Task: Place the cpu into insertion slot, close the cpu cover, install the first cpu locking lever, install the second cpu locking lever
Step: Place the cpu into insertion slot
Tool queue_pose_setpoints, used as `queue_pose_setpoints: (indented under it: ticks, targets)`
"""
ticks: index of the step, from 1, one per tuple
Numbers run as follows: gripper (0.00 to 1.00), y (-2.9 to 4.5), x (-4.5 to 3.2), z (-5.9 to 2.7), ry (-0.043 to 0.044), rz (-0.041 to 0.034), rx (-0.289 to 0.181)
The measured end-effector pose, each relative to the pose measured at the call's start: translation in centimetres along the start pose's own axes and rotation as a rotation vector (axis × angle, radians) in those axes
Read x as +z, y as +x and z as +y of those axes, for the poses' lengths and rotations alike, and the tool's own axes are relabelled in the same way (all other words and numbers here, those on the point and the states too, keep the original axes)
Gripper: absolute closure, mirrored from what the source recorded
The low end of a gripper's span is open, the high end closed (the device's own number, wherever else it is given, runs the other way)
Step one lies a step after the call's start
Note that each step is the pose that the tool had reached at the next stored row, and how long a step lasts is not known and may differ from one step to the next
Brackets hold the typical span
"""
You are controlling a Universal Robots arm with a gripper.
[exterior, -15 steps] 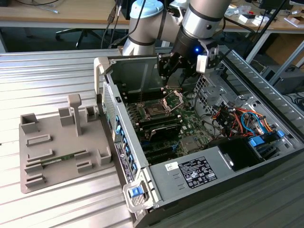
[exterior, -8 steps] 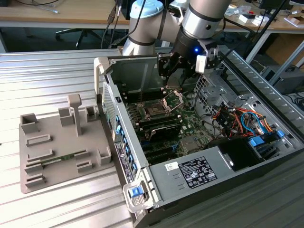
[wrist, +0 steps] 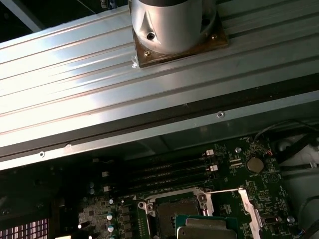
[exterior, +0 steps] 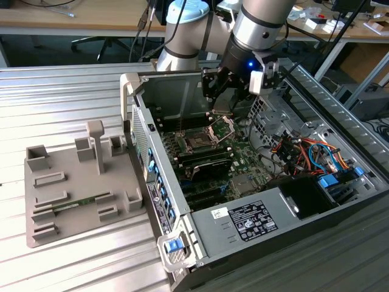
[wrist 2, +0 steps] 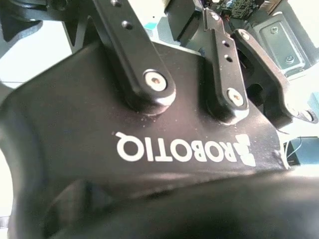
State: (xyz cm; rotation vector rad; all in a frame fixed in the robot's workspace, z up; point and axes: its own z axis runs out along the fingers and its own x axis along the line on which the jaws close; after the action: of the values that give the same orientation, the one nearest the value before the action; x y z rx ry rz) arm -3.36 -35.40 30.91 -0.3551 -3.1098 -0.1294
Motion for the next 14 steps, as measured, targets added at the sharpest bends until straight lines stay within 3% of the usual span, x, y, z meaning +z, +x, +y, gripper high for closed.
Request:
queue_pose_setpoints:
  ticks: [14]
  targets:
    - [0.45,0.00,0.13,-0.01,0.0010,-0.0041,0.044]
